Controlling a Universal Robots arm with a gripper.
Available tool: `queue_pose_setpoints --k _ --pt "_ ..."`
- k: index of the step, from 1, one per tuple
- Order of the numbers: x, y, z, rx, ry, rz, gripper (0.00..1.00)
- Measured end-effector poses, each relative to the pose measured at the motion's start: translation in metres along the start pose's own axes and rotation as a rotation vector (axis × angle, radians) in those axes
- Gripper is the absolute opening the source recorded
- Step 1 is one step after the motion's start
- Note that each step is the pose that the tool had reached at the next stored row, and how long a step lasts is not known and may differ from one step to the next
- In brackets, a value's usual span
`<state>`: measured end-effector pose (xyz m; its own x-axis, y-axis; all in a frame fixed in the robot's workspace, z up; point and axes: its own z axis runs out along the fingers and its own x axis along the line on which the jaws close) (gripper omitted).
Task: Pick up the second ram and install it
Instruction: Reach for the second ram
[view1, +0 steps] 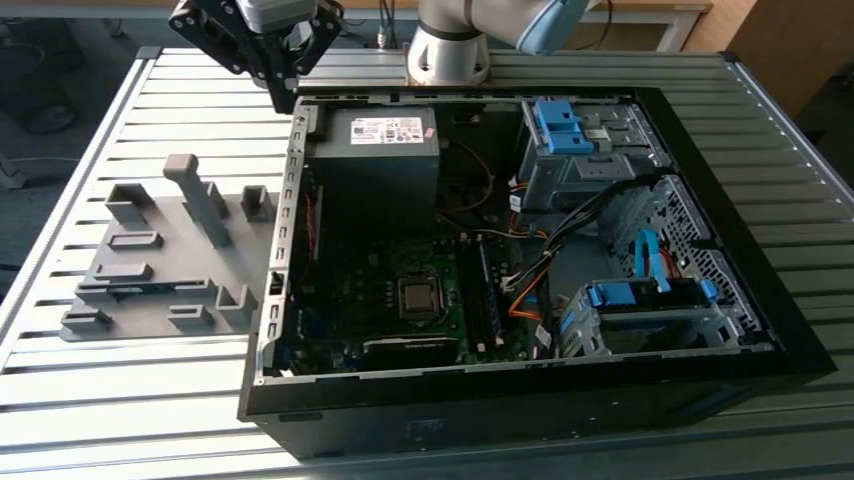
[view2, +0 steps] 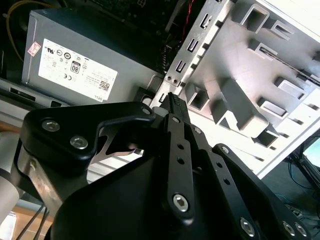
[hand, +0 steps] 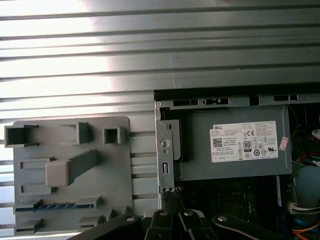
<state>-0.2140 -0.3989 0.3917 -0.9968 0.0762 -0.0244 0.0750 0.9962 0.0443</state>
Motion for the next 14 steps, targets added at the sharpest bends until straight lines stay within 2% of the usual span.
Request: queue_pose_setpoints --k 14 --pt "0.0072 -0.0006 0.0003 0.0001 0.0004 0.000 0.11"
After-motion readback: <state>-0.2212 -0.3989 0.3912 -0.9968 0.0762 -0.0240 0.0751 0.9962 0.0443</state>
